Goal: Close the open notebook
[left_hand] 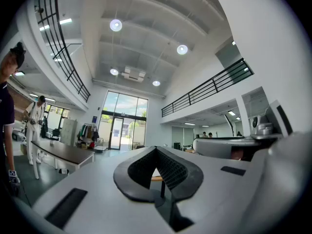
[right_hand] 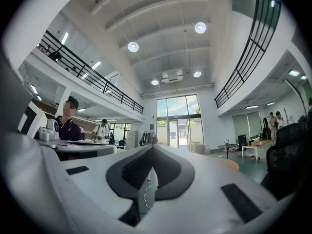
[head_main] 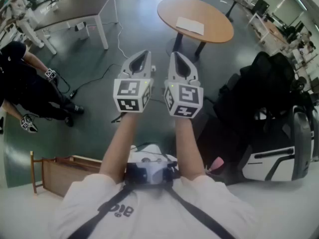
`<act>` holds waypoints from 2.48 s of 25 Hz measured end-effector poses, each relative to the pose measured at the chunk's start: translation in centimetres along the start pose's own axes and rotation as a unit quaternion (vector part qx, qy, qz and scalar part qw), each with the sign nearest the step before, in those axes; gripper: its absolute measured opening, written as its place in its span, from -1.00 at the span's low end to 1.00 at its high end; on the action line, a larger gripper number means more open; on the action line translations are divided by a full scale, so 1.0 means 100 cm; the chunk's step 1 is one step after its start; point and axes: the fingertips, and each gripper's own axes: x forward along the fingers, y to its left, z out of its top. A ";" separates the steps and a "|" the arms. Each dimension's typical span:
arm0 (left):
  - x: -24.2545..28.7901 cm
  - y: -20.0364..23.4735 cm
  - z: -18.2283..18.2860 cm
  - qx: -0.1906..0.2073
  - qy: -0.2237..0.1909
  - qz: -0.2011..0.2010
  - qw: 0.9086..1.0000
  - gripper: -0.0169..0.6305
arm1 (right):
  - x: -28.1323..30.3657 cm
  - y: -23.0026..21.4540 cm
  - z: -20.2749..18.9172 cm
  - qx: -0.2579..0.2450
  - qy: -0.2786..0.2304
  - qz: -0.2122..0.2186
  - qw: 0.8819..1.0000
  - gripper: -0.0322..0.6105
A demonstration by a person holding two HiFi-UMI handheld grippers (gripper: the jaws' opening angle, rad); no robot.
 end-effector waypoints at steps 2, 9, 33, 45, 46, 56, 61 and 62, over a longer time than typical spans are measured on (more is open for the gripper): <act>0.000 0.001 0.000 0.013 0.003 0.001 1.000 -0.91 | 0.001 -0.003 -0.003 0.000 0.007 -0.007 1.000 -0.84; -0.004 0.005 0.000 0.020 0.012 -0.007 1.000 -0.91 | 0.000 -0.007 -0.010 0.004 0.021 -0.019 1.000 -0.84; -0.030 0.024 -0.020 0.003 0.014 -0.015 1.000 -0.91 | -0.003 0.024 -0.024 0.020 0.030 -0.031 0.999 -0.84; -0.048 0.051 -0.007 -0.002 -0.002 -0.033 0.999 -0.91 | -0.001 0.067 -0.020 0.011 0.024 -0.039 0.999 -0.84; -0.050 0.052 -0.008 -0.002 -0.001 -0.037 0.999 -0.91 | -0.002 0.069 -0.021 0.013 0.023 -0.043 0.999 -0.84; -0.063 0.051 -0.024 -0.013 0.009 -0.075 0.997 -0.91 | -0.024 0.076 -0.037 0.017 0.030 -0.085 0.996 -0.84; -0.053 0.044 -0.023 -0.022 0.003 -0.087 0.996 -0.91 | -0.022 0.069 -0.034 0.024 0.021 -0.083 0.996 -0.84; -0.052 0.045 -0.023 -0.024 0.002 -0.087 0.996 -0.91 | -0.022 0.070 -0.033 0.035 0.012 -0.071 0.997 -0.84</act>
